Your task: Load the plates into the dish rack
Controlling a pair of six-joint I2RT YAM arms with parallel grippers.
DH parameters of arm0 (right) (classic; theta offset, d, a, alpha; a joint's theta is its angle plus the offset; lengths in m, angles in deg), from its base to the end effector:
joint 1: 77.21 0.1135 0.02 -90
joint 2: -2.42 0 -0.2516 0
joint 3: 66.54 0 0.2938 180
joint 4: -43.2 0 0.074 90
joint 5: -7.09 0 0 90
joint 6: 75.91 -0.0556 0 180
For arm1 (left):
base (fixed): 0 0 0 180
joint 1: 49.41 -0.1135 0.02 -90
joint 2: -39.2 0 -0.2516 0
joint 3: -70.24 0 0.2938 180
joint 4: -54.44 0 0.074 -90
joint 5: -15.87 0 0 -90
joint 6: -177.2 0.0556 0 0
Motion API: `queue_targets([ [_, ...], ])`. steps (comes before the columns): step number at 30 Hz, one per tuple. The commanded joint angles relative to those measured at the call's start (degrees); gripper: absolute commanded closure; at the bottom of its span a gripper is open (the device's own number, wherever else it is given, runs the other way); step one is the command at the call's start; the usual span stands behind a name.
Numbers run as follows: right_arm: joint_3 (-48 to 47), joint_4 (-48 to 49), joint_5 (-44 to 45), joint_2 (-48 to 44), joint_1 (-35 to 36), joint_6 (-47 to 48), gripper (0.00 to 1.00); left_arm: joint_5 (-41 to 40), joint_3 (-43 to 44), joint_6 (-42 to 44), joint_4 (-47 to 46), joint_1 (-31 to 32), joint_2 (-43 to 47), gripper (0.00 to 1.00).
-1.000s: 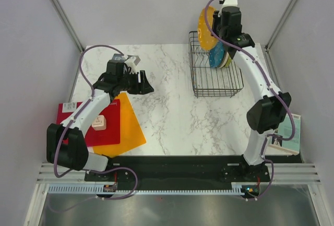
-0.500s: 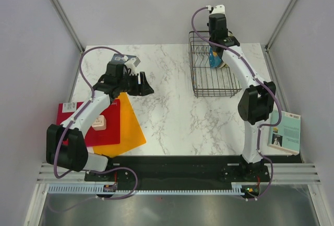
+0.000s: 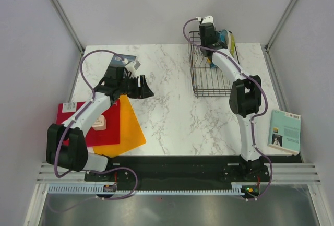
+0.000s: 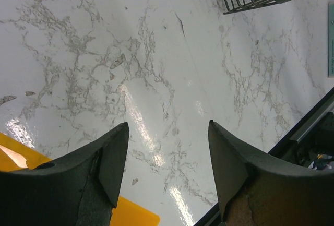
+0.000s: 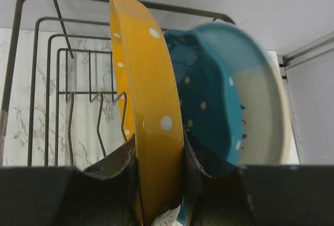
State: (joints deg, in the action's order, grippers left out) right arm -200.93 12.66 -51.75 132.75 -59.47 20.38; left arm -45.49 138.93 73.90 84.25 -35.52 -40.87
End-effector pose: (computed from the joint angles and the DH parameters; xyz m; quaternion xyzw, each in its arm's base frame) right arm 0.5657 0.1508 0.2719 -0.0322 0.8305 -0.1766 0.5273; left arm 0.3402 -0.1116 0.2225 0.1067 0.8818 -0.3130 0.3362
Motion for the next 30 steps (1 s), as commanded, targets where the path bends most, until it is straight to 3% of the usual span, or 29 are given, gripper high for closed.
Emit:
queue_targets([
  [1,-3.61,6.72,1.54,-0.16,0.02,0.4,1.0,0.01,-0.04,-0.06,-1.94,-0.27,0.45,0.31],
  [4,-2.38,6.29,1.45,0.11,-0.07,0.13,1.0,0.01,0.22,-0.58,-2.02,-0.44,-0.17,0.3],
  [5,-2.11,6.28,1.36,-0.07,0.02,0.22,0.94,0.18,0.4,-0.67,-2.02,-0.44,-0.35,0.3],
  [6,-1.94,6.2,1.45,-0.5,0.19,0.39,0.84,0.27,0.75,-0.67,-1.94,-0.44,-0.52,0.3],
  [7,-1.76,6.2,1.36,-0.86,0.19,0.48,0.65,0.36,0.84,-0.67,-1.94,-0.44,-0.7,0.3],
  [10,-1.32,6.28,1.36,-3.23,0.54,1.27,0.45,0.54,1.54,-0.67,-1.94,-0.44,-0.96,0.3],
  [21,5.44,5.85,-2.4,-17.88,1.42,2.33,0.29,0.45,3.39,-0.5,-1.15,-0.44,-0.79,0.3],
  [22,6.67,5.41,-3.72,-19.56,1.51,1.72,0.22,0.27,3.65,-0.24,-0.62,-0.44,-0.61,0.3],
  [24,11.23,5.14,-6.46,-24.57,1.51,-0.21,0.16,-1.74,4.52,1.16,-0.01,-0.44,0.0,0.3],
  [26,15.98,3.74,-6.72,-27.74,1.42,-1.71,0.02,-4.03,5.41,4.22,1.49,-0.44,0.18,0.3],
  [30,27.4,2.86,-5.32,-38.9,1.42,-4.34,0.02,-8.95,9.7,10.12,3.51,-0.44,0.18,0.27],
])
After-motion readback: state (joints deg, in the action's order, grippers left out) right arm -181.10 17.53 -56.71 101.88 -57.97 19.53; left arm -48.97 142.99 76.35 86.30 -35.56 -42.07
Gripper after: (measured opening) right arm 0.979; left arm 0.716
